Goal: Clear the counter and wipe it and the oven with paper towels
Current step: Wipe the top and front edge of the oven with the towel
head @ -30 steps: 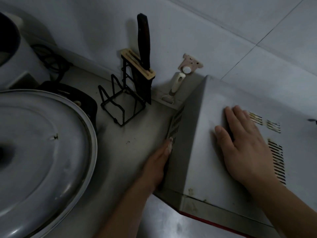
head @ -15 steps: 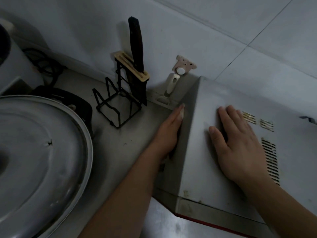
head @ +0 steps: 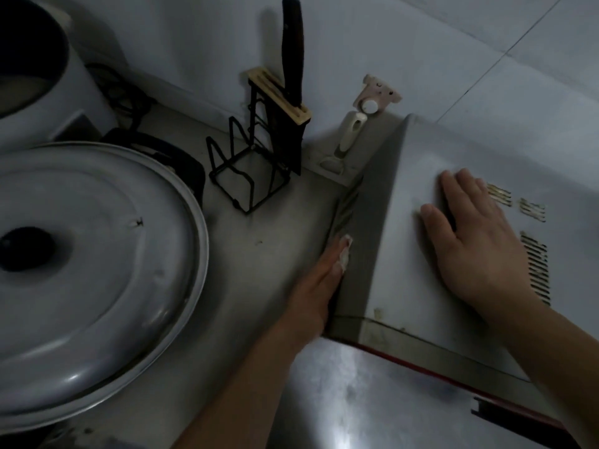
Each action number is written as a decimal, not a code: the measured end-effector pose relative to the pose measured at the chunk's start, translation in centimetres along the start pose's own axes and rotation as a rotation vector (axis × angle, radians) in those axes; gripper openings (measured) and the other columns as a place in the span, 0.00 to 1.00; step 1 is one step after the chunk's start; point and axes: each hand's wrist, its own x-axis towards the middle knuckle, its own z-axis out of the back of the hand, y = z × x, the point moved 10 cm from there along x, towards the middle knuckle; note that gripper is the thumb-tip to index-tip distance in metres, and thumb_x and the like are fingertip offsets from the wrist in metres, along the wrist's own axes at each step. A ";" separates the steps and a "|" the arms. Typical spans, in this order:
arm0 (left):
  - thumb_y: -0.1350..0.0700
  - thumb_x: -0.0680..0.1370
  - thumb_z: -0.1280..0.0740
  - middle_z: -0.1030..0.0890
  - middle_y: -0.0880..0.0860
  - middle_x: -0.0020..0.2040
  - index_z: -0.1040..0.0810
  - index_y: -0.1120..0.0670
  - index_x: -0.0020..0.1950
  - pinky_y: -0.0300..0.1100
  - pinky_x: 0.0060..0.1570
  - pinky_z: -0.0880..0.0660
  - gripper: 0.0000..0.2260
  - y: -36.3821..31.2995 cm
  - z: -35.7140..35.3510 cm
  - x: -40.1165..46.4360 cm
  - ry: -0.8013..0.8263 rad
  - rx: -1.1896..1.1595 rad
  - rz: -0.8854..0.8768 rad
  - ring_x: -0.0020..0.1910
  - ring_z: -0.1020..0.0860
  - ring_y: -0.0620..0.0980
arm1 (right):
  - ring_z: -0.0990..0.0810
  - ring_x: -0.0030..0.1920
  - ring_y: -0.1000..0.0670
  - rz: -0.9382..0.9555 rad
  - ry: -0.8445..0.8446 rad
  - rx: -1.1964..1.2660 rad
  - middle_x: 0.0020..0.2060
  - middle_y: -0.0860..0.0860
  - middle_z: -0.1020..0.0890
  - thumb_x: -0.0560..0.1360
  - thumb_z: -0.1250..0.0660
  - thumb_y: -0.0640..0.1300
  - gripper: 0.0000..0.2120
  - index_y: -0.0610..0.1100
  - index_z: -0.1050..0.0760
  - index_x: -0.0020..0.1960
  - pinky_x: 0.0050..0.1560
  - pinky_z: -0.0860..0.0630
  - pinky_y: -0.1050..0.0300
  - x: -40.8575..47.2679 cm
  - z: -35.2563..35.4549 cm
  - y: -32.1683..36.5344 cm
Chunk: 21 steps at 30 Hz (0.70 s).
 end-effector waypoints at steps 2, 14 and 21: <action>0.63 0.85 0.44 0.31 0.39 0.72 0.30 0.42 0.69 0.29 0.71 0.41 0.18 2.3 0.8 -3.1 -0.010 0.003 0.024 0.72 0.35 0.32 | 0.53 0.79 0.53 0.000 0.002 0.002 0.80 0.54 0.50 0.80 0.55 0.66 0.33 0.54 0.51 0.80 0.75 0.55 0.56 -0.1 0.0 0.0; 0.62 0.86 0.44 0.30 0.44 0.73 0.31 0.46 0.71 0.26 0.68 0.38 0.17 7.8 2.4 -2.4 -0.067 -0.015 0.131 0.65 0.31 0.25 | 0.51 0.79 0.51 0.007 -0.033 0.000 0.80 0.52 0.48 0.81 0.54 0.64 0.31 0.52 0.49 0.80 0.75 0.53 0.53 -0.1 0.3 0.1; 0.63 0.85 0.45 0.26 0.47 0.69 0.32 0.58 0.74 0.26 0.64 0.34 0.17 11.6 3.2 -0.4 -0.115 -0.082 0.217 0.62 0.26 0.29 | 0.51 0.79 0.51 0.015 -0.044 0.009 0.80 0.51 0.48 0.82 0.53 0.64 0.31 0.52 0.49 0.80 0.75 0.54 0.56 0.0 0.2 0.1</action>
